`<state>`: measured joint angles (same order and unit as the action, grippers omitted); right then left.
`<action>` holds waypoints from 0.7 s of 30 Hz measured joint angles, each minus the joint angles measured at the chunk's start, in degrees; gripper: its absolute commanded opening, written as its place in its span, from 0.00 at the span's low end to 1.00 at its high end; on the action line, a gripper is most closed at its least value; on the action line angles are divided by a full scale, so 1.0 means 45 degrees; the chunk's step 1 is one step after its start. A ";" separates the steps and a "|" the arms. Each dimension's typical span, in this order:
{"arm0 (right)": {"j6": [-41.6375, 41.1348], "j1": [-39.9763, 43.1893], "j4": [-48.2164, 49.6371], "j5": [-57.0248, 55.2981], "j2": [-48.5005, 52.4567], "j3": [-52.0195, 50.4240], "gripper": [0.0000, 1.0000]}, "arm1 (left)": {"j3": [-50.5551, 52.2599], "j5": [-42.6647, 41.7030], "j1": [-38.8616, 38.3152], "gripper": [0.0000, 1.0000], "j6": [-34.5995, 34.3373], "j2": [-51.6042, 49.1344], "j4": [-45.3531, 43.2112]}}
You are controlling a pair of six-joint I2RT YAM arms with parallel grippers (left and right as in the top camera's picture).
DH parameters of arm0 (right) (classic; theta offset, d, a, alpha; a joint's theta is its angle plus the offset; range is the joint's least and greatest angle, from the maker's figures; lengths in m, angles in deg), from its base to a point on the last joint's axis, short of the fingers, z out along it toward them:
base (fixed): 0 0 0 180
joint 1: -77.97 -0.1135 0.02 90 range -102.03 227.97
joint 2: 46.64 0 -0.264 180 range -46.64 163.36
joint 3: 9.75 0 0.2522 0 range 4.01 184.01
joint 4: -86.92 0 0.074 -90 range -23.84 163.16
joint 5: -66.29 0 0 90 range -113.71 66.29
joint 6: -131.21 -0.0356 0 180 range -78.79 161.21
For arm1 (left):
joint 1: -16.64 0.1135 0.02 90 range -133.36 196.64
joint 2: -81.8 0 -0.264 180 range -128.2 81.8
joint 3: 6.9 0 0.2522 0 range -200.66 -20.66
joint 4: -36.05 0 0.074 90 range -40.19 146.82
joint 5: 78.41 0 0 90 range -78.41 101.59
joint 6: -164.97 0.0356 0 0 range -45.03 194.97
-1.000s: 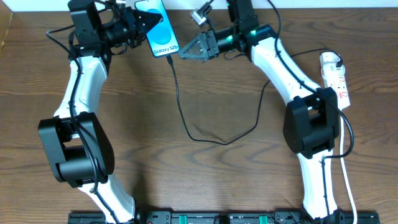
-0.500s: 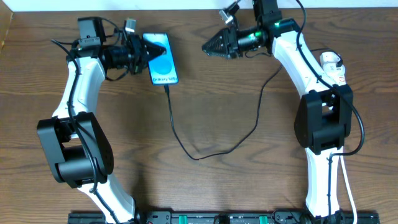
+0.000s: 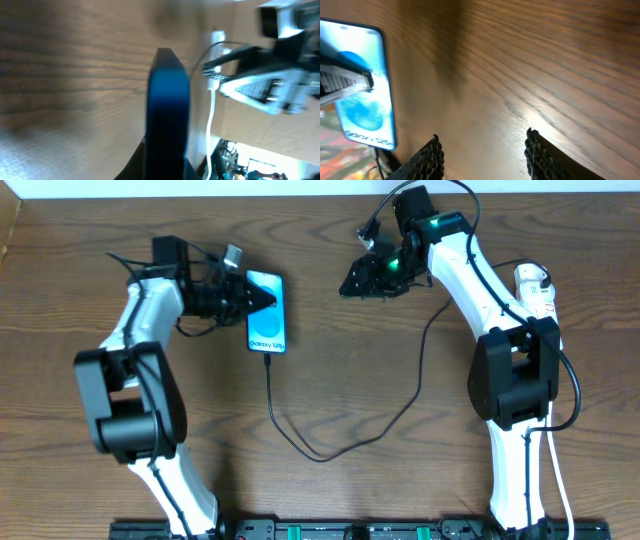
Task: Plug charger to phone and switch on socket
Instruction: 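Open the right gripper and withdraw it from the plugged phone, then lower the phone flat onto the table with the left gripper and release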
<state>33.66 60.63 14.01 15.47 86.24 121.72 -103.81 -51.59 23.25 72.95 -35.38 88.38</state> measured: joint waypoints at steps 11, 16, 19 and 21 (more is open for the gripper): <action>0.0194 0.0010 -0.0296 -0.0675 0.0000 0.0000 0.52 | 0.0058 0.2856 -0.1350 0.07 0.0223 -0.0957 0.0442; 0.0194 0.0005 -0.0379 -0.0714 0.0000 0.0000 0.52 | 0.0058 0.3502 -0.1564 0.07 0.0223 -0.1010 0.0423; 0.0199 -0.0015 -0.0515 -0.0850 0.0000 0.0000 0.52 | 0.0058 0.3575 -0.1569 0.07 0.0219 -0.1234 0.0423; 0.0199 -0.0058 -0.0622 -0.1001 0.0000 0.0000 0.52 | 0.0058 0.3628 -0.1569 0.07 0.0223 -0.1540 0.0423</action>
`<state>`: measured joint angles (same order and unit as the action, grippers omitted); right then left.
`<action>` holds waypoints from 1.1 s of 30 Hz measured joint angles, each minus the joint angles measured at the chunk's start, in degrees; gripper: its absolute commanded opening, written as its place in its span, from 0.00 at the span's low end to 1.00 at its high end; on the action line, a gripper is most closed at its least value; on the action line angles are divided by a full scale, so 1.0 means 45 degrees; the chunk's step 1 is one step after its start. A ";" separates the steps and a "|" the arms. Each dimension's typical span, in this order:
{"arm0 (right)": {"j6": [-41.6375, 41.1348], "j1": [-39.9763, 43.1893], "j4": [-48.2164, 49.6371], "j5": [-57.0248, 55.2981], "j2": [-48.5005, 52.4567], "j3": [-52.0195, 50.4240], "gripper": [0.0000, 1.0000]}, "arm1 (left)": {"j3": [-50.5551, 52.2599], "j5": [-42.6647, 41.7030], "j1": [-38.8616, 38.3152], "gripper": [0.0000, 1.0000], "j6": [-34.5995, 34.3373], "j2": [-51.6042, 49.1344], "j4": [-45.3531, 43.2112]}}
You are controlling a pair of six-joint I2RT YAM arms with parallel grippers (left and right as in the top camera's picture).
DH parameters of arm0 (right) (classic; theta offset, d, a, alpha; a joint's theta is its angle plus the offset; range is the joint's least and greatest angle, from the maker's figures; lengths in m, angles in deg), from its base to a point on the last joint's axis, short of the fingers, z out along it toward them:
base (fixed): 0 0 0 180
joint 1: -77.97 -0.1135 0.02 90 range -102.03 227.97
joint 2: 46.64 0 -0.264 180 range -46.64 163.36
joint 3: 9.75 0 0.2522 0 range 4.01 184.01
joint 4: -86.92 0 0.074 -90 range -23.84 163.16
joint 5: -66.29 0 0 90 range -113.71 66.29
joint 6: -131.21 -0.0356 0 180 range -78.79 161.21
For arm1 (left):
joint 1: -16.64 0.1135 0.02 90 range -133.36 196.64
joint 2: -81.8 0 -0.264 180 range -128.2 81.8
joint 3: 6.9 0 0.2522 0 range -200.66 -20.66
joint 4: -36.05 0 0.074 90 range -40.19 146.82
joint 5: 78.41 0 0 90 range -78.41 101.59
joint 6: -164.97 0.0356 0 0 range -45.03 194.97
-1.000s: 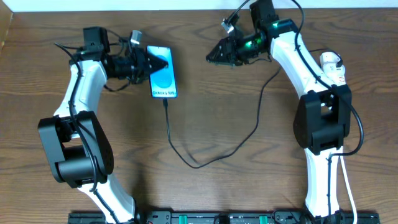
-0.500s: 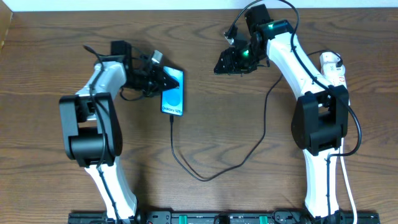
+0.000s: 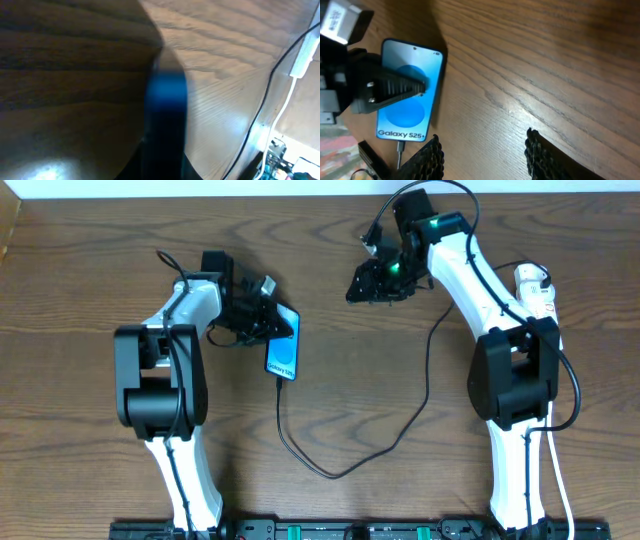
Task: Plug charger to phone and switch on socket
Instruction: 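Lower the phone flat onto the table with the left gripper and release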
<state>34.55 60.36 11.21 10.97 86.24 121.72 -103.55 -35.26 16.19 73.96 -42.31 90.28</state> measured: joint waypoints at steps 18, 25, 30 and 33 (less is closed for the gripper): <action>0.0044 -0.0155 -0.0151 -0.0389 0.0000 0.0000 0.52 | 0.0000 0.0068 0.0005 0.27 0.0107 -0.0248 -0.0083; 0.0053 -0.0151 -0.0180 -0.0389 0.0000 0.0000 0.52 | 0.0000 -0.0044 0.0000 0.38 0.0155 -0.0248 -0.0083; 0.0097 -0.0151 -0.0185 -0.0389 0.0000 0.0000 0.52 | -0.0034 -0.0083 0.0000 0.42 0.0155 -0.0243 0.0000; 0.0112 -0.0151 -0.0180 -0.0389 0.0000 0.0000 0.53 | -0.0078 0.0039 -0.0010 0.43 0.0136 -0.0228 0.0078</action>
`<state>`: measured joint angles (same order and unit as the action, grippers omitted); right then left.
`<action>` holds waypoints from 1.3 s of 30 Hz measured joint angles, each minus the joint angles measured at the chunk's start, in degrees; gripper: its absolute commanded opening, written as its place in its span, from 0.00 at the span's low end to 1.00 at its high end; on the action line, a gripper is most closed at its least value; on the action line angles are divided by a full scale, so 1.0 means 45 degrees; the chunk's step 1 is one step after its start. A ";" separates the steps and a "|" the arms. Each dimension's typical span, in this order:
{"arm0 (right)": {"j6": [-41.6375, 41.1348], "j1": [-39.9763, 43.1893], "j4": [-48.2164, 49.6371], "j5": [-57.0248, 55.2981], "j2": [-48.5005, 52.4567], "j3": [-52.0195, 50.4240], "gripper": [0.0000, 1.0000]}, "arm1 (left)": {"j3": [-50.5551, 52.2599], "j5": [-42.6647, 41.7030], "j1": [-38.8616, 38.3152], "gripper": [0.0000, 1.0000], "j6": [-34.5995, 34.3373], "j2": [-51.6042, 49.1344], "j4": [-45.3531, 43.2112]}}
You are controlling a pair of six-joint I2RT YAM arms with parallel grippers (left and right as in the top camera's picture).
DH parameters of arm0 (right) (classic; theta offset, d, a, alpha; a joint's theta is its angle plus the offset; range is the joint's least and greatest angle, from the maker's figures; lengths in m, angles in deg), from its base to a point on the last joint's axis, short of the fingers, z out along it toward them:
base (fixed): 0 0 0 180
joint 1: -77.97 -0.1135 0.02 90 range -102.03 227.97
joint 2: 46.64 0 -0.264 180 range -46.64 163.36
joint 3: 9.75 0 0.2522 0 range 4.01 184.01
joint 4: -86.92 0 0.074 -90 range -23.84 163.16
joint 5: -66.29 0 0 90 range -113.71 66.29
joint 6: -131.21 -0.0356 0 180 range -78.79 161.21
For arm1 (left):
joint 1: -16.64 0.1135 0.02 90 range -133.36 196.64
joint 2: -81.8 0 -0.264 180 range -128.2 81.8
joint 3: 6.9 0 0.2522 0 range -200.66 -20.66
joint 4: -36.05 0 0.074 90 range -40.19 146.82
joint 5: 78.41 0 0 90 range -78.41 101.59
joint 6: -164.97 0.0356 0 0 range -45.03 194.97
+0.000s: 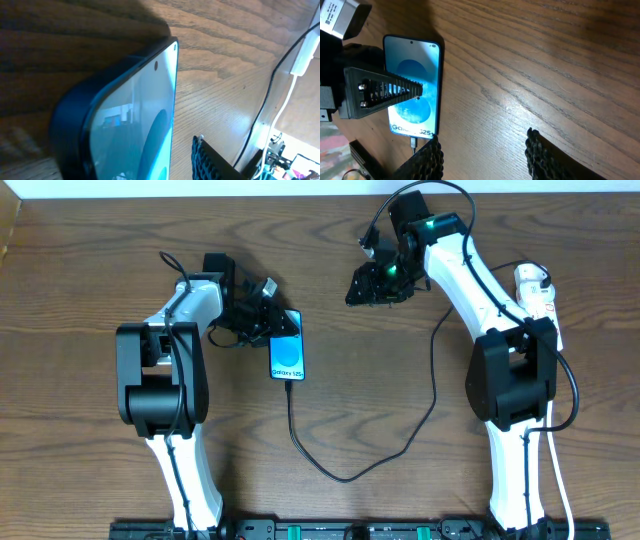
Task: Plug charger to phone and switch on socket
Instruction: 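Lower the phone flat onto the table with the left gripper and release, then move the right gripper over the power strip's switch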
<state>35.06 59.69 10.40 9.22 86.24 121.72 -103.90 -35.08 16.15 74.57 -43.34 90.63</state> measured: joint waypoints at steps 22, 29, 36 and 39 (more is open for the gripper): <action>0.0078 0.0000 -0.0005 0.0000 0.0000 0.0000 0.54 | -0.0355 0.3609 -0.0039 0.45 -0.0981 0.0520 0.0068; 0.0199 -0.0005 -0.0112 -0.0005 0.0000 0.0000 0.54 | -0.0617 0.5008 -0.0044 0.45 -0.1384 0.0597 0.0311; 0.0282 0.0000 -0.0141 -0.0005 0.0000 0.0000 0.49 | -0.1064 0.6285 0.0010 0.45 -0.1496 0.0646 0.0918; 0.0413 0.0000 -0.0141 -0.0087 -0.0005 0.0000 0.49 | -0.1122 0.6547 0.0097 0.49 -0.1535 0.1137 0.0971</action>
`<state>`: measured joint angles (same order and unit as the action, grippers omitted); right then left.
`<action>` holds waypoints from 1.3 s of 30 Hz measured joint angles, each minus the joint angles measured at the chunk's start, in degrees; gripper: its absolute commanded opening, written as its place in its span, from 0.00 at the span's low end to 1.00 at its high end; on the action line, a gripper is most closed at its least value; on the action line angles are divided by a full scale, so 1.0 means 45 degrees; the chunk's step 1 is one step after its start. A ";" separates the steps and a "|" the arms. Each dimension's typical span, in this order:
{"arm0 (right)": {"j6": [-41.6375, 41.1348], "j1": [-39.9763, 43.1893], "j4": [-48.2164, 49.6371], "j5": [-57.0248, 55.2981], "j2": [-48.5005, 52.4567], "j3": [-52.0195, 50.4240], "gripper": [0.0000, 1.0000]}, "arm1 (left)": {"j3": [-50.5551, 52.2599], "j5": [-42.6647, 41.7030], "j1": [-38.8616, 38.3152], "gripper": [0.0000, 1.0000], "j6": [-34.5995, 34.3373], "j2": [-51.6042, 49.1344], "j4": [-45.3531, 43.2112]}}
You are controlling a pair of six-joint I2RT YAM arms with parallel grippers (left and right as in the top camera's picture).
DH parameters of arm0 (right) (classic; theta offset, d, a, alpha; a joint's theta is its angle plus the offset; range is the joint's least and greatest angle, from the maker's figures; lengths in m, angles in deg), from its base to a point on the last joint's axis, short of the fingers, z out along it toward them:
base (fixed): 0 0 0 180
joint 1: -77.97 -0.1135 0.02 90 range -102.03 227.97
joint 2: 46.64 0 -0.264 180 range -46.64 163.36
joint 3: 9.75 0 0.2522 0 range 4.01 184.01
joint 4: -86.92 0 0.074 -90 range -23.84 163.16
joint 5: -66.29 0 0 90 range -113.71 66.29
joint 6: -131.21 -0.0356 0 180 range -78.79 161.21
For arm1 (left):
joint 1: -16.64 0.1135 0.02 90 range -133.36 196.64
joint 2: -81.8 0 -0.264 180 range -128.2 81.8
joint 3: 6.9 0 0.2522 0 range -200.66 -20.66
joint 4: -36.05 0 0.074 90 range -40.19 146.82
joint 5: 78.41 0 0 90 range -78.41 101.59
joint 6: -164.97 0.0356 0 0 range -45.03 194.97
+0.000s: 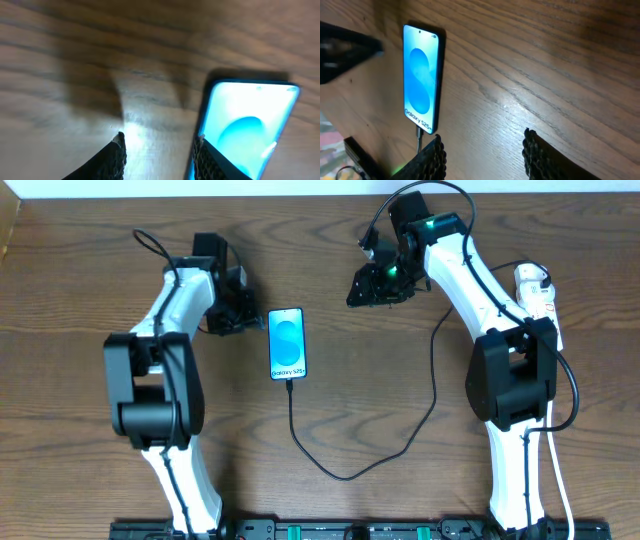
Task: Plug charger to phone and switch on socket
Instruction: 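Move the right gripper over the power strip's switch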
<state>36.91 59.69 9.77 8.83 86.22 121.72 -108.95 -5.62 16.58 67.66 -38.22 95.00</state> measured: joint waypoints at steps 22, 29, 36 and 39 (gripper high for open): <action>0.0151 0.2137 -0.1039 -0.3118 -0.4517 0.0000 0.46 | -0.0413 0.0248 0.0160 0.96 -0.0121 0.7300 0.0287; 0.0155 0.4925 -0.1593 -0.2783 -0.4537 0.0000 0.39 | -0.0413 0.0253 0.0160 0.96 -0.0083 0.7300 0.0291; 0.0131 0.7504 -0.1574 -0.2205 -0.4537 -0.0029 0.28 | -0.0413 0.0253 0.0160 0.96 -0.0083 0.7300 0.0291; 0.0053 0.8466 -0.1316 -0.2016 -0.4541 -0.0272 0.24 | -0.0413 0.0248 0.0155 0.96 -0.0083 0.7300 0.0296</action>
<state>37.15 97.78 3.84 -0.24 65.78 120.50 -110.81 -4.51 17.28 67.29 -5.37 96.34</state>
